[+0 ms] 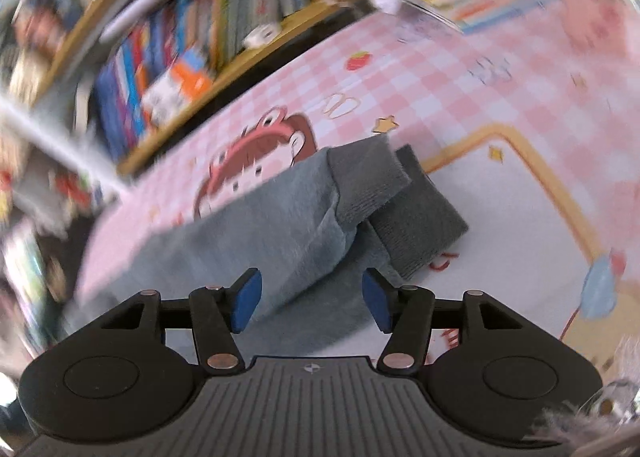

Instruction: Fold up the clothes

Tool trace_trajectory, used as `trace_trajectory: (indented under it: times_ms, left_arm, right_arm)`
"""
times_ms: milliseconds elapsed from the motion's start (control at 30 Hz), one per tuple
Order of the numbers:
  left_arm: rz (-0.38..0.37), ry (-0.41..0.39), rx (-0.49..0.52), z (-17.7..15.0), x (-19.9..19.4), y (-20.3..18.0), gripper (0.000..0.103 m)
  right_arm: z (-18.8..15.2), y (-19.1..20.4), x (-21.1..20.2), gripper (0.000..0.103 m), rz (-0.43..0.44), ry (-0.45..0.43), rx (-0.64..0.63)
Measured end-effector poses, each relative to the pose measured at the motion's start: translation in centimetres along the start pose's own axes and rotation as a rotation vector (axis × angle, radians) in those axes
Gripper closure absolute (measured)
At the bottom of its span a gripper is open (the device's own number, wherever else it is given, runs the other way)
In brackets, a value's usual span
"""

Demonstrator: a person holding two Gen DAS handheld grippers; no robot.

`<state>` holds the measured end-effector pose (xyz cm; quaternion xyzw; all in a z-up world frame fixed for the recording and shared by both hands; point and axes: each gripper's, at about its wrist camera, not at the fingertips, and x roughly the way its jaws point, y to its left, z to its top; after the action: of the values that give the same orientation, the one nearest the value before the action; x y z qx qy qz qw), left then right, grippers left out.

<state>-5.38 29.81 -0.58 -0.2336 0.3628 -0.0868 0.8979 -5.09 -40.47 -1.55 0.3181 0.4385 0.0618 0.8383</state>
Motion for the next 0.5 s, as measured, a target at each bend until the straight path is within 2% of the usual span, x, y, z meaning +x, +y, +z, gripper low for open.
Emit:
trace_trajectory:
  times_ms: [233, 367, 500]
  left_arm:
    - [0.014, 0.014, -0.04, -0.1, 0.7, 0.1, 0.057]
    - [0.015, 0.029, -0.128, -0.2, 0.9, 0.9, 0.057]
    - [-0.027, 0.038, -0.288, -0.6, 1.0, 2.2, 0.054]
  right_arm:
    - [1.2, -2.7, 1.5, 0.053, 0.038, -0.05, 0.331]
    - [1.7, -2.8, 2.4, 0.056, 0.022, -0.052, 0.366]
    - [1.9, -2.8, 3.1, 0.058, 0.014, -0.036, 0.352]
